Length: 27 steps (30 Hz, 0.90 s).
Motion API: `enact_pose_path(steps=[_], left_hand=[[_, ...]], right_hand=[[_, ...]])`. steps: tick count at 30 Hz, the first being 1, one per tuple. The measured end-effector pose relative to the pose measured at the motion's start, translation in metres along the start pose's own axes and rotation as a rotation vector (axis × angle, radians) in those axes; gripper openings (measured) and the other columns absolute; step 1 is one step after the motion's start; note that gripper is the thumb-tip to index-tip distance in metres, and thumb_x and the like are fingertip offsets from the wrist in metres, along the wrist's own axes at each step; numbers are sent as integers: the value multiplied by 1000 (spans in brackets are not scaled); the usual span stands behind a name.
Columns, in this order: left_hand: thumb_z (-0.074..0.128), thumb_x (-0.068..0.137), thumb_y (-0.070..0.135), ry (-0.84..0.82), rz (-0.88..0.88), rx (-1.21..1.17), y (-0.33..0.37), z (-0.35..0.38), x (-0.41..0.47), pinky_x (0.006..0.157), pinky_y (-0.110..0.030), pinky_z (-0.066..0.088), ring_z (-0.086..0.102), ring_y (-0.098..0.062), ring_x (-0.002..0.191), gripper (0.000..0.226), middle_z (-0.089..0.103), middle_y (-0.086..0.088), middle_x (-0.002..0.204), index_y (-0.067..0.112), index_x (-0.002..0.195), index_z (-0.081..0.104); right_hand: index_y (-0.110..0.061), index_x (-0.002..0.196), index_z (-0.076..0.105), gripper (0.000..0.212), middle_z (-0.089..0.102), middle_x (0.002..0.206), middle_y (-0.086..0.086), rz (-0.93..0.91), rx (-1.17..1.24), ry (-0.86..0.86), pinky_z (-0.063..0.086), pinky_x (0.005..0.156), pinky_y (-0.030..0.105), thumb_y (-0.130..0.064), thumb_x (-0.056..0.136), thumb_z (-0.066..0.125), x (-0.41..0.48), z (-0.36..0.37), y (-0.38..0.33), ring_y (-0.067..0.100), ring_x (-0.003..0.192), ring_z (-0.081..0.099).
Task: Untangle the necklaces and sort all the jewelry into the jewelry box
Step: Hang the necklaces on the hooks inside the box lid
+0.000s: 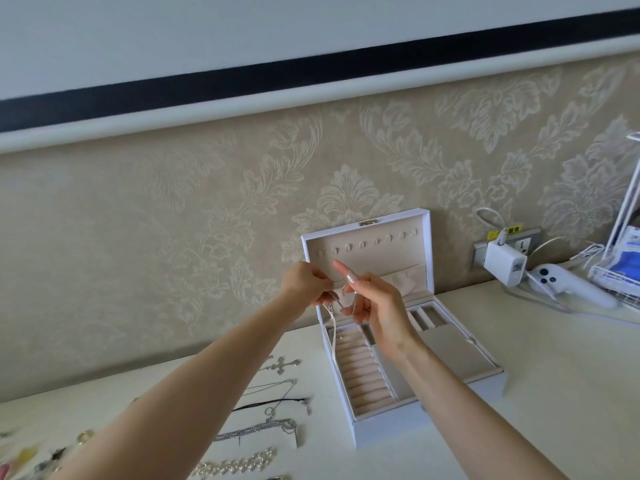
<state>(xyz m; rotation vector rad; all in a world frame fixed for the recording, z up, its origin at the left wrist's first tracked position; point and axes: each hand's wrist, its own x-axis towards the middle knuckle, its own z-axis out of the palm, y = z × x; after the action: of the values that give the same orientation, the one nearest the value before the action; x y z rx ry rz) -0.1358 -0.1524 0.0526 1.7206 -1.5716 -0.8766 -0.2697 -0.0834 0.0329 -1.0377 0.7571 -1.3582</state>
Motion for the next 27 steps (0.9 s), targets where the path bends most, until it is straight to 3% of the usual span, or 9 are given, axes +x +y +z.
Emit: enact_pose_path(steps=[2,5,9,14,18,21,24,27], left_hand=[[59,83,-4,26,5,-48,0,-1,0,35,-13,37,58,-6,41,15,66,-12,64,7,72,56],[58,85,-3,-22,16,-78,0,-5,1,37,-12,38,55,0,37,16,62,-7,63,8,75,55],[57,91,6,-125,39,-39,3,-14,2,45,-14,35,51,-2,44,16,60,-4,67,13,76,54],[65,87,18,-227,15,-133,6,-24,-2,54,-17,32,51,3,48,8,65,5,67,17,81,60],[63,88,15,-357,-72,-303,8,-24,-2,52,-14,40,56,-1,54,8,67,5,68,15,84,69],[61,87,6,-386,-177,-465,10,-18,-3,50,-14,51,62,-3,53,9,69,0,63,5,82,68],[58,86,-5,-404,-257,-614,15,-13,-5,58,-19,57,68,-11,57,8,70,-9,65,-4,82,64],[56,83,-13,-409,-319,-688,19,-13,-5,59,-22,58,69,-18,59,8,69,-17,70,-8,83,63]], right_hand=[[-23,65,69,29,71,107,1,4,27,19,38,46,18,-12,89,55,-2,-2,4,17,51,47],[-25,74,69,15,69,109,5,22,52,75,38,48,19,-20,85,60,-2,-5,13,15,52,54],[-27,75,69,18,65,118,6,77,150,148,40,63,24,-28,88,58,3,-21,22,13,60,56],[-9,81,61,16,71,86,11,210,182,299,46,61,24,-19,92,56,11,-34,33,15,66,59],[-3,86,62,13,64,77,11,328,-115,342,47,57,27,-15,90,60,18,-38,47,15,57,55],[-10,97,60,13,63,89,1,130,-493,451,47,68,27,-8,84,61,15,-32,48,15,78,59],[-15,96,59,16,64,90,-2,-103,-430,360,45,67,20,-4,84,60,9,-13,38,11,81,59],[-16,102,55,23,65,97,1,-78,-289,237,48,68,26,-7,83,64,11,0,34,14,77,59]])
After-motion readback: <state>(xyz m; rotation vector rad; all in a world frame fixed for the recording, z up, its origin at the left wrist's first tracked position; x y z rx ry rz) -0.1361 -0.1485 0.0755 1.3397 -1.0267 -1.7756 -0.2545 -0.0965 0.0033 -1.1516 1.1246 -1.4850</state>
